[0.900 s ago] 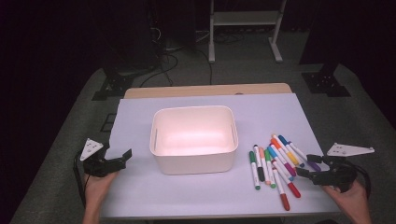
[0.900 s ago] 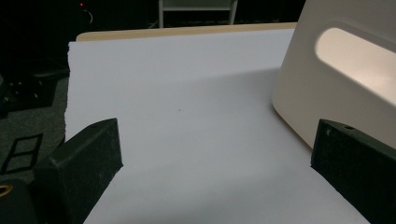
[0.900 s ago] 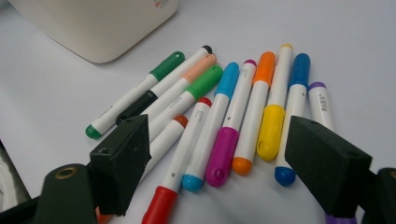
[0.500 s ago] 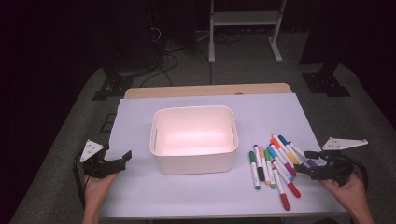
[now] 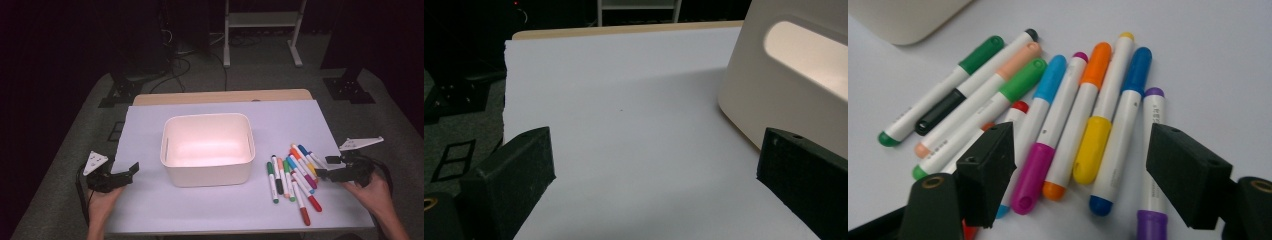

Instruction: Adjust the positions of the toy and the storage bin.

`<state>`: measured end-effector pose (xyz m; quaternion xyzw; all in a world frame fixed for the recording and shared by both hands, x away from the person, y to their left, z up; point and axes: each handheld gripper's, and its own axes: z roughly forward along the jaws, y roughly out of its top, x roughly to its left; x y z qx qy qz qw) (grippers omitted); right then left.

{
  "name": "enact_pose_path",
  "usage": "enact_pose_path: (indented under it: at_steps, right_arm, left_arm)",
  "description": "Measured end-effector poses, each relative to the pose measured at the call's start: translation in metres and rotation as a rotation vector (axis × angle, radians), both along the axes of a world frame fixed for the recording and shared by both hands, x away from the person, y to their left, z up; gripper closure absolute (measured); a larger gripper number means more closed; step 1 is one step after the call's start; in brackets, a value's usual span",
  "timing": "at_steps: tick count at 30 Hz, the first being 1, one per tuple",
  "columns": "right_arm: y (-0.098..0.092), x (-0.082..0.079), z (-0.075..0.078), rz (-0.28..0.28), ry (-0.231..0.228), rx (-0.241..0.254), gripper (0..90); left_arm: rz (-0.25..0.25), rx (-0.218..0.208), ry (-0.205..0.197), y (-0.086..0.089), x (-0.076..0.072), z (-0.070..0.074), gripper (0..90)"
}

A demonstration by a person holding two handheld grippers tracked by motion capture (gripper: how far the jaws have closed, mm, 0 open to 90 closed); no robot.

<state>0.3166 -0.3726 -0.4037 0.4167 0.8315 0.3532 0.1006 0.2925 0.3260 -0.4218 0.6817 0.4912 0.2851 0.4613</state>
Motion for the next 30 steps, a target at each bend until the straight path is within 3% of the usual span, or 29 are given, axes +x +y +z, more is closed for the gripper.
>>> enact_pose_path:
  at_steps: [11, 16, 22, 23, 30]
  right_arm:
    - [-0.01, 0.022, -0.016, -0.017, 0.058, -0.052, 38.4]
    - [-0.013, 0.026, -0.017, -0.025, 0.062, -0.062, 42.6]
    - [-0.015, 0.032, -0.02, -0.032, 0.068, -0.104, 52.3]
    - [-0.016, 0.033, -0.021, -0.034, 0.078, -0.113, 57.8]
    - [-0.017, 0.036, -0.027, -0.034, 0.093, -0.143, 65.7]
  left_arm:
    - [0.003, 0.007, 0.001, 0.002, 0.0, -0.001, 0.7]
    - [0.007, 0.001, -0.003, 0.002, -0.002, -0.001, 0.7]
    - [0.007, 0.004, 0.0, 0.003, -0.002, -0.001, 0.7]
    - [0.009, 0.007, 0.0, 0.004, -0.002, -0.001, 0.7]
    - [0.016, 0.003, -0.003, 0.006, -0.004, 0.0, 0.7]
